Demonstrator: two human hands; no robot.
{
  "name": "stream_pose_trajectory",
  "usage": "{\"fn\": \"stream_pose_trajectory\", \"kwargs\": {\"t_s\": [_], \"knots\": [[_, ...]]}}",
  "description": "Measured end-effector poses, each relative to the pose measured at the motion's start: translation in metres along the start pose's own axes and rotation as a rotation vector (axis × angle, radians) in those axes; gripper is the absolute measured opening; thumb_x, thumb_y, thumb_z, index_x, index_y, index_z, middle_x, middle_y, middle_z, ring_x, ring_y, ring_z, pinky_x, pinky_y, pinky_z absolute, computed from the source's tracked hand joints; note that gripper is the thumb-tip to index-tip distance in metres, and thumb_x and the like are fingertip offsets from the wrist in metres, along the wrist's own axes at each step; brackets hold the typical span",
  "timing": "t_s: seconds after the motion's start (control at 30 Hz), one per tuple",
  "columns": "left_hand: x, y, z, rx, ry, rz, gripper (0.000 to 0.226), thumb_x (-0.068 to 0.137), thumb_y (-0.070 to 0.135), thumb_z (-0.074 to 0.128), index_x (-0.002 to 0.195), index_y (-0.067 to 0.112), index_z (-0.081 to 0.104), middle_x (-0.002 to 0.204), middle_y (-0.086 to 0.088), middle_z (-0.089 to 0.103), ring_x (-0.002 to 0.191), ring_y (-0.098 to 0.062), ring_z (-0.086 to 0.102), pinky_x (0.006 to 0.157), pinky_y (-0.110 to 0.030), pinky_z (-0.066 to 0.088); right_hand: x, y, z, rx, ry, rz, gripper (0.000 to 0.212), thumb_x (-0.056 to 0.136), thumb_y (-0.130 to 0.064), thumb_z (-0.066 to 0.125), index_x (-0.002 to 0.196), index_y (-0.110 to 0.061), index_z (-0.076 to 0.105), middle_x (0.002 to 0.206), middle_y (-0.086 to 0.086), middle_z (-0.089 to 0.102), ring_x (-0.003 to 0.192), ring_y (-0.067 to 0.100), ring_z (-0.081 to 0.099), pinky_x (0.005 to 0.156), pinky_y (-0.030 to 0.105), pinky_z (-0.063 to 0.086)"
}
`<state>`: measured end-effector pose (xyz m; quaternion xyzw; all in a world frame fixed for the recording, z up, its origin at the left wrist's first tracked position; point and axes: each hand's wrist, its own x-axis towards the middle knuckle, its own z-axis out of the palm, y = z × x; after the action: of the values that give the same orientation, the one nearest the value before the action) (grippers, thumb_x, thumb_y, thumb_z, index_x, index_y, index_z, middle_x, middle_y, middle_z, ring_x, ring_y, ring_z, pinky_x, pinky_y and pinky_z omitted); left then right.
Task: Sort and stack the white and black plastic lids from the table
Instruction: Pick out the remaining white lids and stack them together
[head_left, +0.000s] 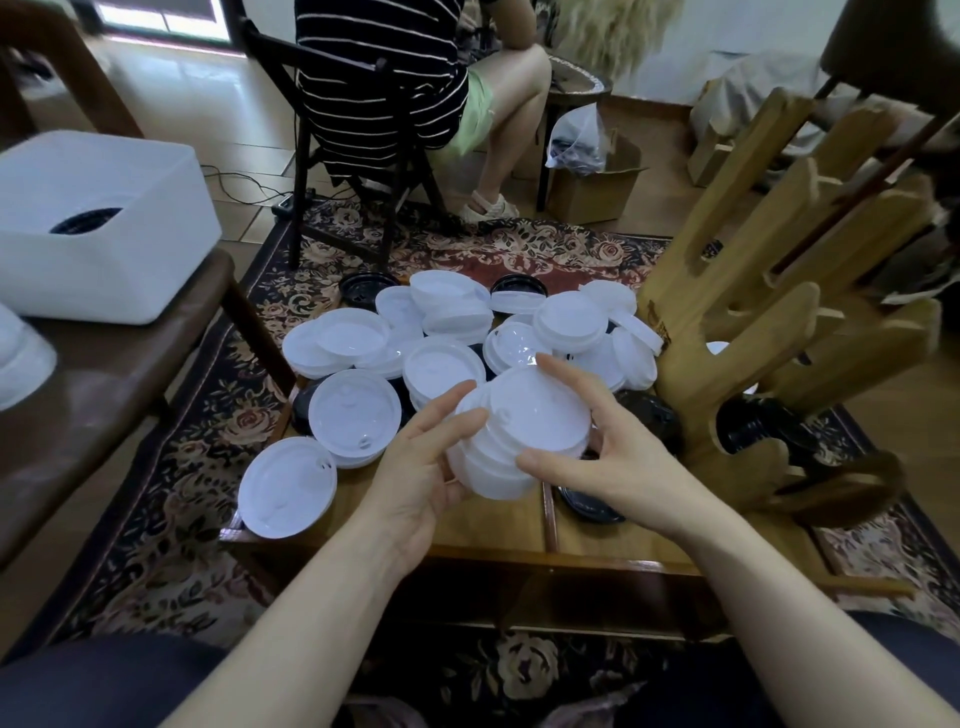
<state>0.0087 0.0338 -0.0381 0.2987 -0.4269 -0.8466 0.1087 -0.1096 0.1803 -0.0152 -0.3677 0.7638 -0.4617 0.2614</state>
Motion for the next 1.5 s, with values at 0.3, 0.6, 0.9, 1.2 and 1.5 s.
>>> {"fn": "stream_pose_trajectory", "kwargs": {"t_s": [0.3,0.6,0.9,1.2,1.5], "knots": [[-0.002,0.003,0.003,0.056,0.004,-0.026,0.036,0.093,0.044,0.062,0.116,0.019,0.074,0.114,-0.010,0.073,0.097,-0.022,0.070,0.077,-0.039,0.061,0.001,-0.001,0.007,-0.107,0.014,0.023,0.091,0.065,-0.056,0.073,0.146,-0.041,0.034,0.137,-0.031,0.036,0.126,-0.011,0.037,0.104,0.015,0.034],[0.000,0.000,0.001,0.100,-0.076,0.027,0.061,0.069,0.036,0.084,0.126,0.033,0.065,0.119,0.000,0.073,0.106,-0.020,0.071,0.079,-0.037,0.059,0.002,0.007,0.012,-0.240,0.065,-0.073,0.083,0.076,-0.043,0.082,0.144,-0.040,0.035,0.136,-0.030,0.039,0.129,-0.012,0.034,0.100,0.014,0.033],[0.001,-0.003,-0.002,0.058,-0.028,0.065,0.056,0.061,0.027,0.086,0.114,0.036,0.073,0.117,0.003,0.073,0.107,-0.022,0.070,0.084,-0.043,0.060,0.003,0.009,0.007,-0.182,-0.055,-0.048,0.082,0.074,-0.044,0.080,0.142,-0.045,0.035,0.139,-0.028,0.040,0.128,-0.013,0.037,0.099,0.011,0.039],[0.008,-0.003,-0.013,-0.042,0.088,0.039,0.039,0.084,0.018,0.071,0.120,0.034,0.069,0.127,0.002,0.066,0.116,-0.024,0.062,0.088,-0.043,0.056,0.025,0.063,-0.029,-0.503,0.219,0.092,0.045,0.090,-0.040,0.066,0.132,-0.025,0.056,0.129,-0.007,0.056,0.124,0.009,0.045,0.100,0.031,0.042],[0.012,-0.002,-0.015,0.016,0.079,0.016,0.040,0.081,0.019,0.072,0.119,0.034,0.070,0.126,0.001,0.066,0.113,-0.023,0.061,0.089,-0.039,0.052,0.044,0.091,-0.015,-1.009,0.254,0.033,0.015,0.083,-0.015,0.069,0.097,-0.011,0.071,0.103,0.006,0.065,0.110,0.031,0.053,0.078,0.040,0.041]]}}
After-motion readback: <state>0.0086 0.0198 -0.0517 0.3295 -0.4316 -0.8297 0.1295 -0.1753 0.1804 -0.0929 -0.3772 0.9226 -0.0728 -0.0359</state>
